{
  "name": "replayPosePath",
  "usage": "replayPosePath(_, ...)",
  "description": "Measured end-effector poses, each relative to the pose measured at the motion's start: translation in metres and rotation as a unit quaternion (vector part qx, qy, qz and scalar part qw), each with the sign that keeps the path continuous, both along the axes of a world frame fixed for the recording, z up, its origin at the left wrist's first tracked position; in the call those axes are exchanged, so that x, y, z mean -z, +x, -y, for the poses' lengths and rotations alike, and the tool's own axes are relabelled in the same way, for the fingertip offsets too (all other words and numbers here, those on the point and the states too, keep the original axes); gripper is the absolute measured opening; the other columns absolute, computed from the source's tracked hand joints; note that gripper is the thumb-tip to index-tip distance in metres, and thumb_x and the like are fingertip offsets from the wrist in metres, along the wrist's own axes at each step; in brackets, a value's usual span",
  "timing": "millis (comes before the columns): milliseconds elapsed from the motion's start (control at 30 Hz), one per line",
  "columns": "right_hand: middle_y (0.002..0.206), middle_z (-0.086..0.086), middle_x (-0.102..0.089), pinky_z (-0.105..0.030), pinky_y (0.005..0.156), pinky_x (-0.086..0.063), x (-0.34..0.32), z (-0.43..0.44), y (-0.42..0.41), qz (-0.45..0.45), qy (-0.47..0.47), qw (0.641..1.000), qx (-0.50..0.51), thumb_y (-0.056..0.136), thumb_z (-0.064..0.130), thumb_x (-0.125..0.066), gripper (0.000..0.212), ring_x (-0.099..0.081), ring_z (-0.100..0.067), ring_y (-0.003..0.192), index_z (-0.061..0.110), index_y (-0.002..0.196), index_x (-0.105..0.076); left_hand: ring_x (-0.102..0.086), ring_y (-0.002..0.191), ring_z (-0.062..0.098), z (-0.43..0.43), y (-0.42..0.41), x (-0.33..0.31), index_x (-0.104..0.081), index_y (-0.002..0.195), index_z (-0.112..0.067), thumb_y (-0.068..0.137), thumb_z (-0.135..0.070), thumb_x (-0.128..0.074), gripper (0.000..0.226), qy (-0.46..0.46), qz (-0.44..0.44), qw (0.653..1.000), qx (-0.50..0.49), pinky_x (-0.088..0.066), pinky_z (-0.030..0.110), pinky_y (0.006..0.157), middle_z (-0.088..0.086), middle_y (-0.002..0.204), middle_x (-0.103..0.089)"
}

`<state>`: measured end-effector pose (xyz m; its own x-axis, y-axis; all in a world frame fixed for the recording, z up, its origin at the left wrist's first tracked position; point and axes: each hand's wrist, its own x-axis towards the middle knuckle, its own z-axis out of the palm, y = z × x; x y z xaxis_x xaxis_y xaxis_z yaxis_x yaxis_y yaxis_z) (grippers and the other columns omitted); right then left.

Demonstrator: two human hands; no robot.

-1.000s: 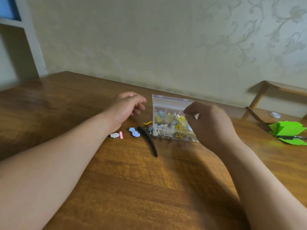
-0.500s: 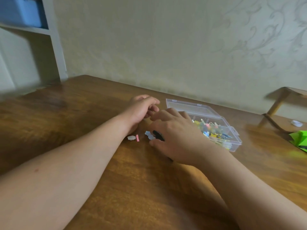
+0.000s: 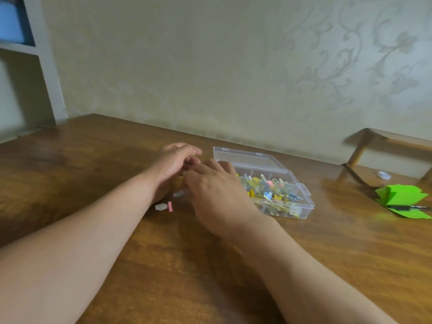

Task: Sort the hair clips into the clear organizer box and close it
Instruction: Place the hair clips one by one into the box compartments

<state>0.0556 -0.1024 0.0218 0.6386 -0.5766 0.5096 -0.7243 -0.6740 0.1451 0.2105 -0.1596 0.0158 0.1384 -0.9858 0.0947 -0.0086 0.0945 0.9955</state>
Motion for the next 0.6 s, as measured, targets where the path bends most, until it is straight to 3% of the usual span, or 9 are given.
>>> replayPosePath(133, 0.101, 0.005, -0.068, -0.044, 0.084, -0.047, -0.027, 0.009, -0.042, 0.093, 0.023, 0.995, 0.032, 0.102, 0.027, -0.06, 0.014, -0.058, -0.023, 0.099, 0.026, 0.104, -0.075, -0.061, 0.069, 0.018, 0.001, -0.002, 0.002, -0.076, 0.111, -0.006, 0.103, -0.014, -0.055, 0.023, -0.015, -0.006, 1.0, -0.018, -0.045, 0.031, 0.067, 0.008, 0.084, -0.072)
replayPosePath(200, 0.099, 0.008, -0.068, -0.039, 0.082, -0.049, -0.043, 0.015, -0.076, 0.128, 0.073, 0.986, 0.08, 0.102, 0.029, -0.062, 0.014, -0.059, -0.019, 0.095, 0.029, 0.102, -0.077, -0.063, 0.071, 0.018, 0.004, -0.001, 0.004, -0.077, 0.108, -0.009, 0.104, -0.015, -0.054, 0.024, -0.018, 0.009, 1.0, -0.018, -0.046, 0.032, 0.068, 0.008, 0.085, -0.074)
replayPosePath(400, 0.087, 0.017, -0.074, -0.029, 0.067, -0.052, -0.055, 0.024, -0.135, 0.111, 0.205, 0.952, 0.198, 0.1, 0.025, -0.064, 0.017, -0.067, -0.007, 0.081, 0.035, 0.097, -0.078, -0.064, 0.077, 0.018, 0.003, 0.003, 0.007, -0.076, 0.111, -0.009, 0.105, -0.012, -0.051, 0.025, -0.029, 0.035, 0.999, 0.001, -0.047, 0.031, 0.07, 0.008, 0.088, -0.074)
replayPosePath(600, 0.099, 0.014, -0.075, -0.04, 0.083, -0.06, -0.05, 0.022, -0.123, 0.07, 0.196, 0.955, 0.213, 0.101, 0.025, -0.06, 0.018, -0.068, -0.015, 0.091, 0.028, 0.102, -0.079, -0.064, 0.078, 0.017, 0.003, 0.004, 0.007, -0.075, 0.113, -0.009, 0.106, -0.013, -0.051, 0.026, -0.033, 0.04, 0.999, 0.008, -0.048, 0.031, 0.071, 0.008, 0.089, -0.074)
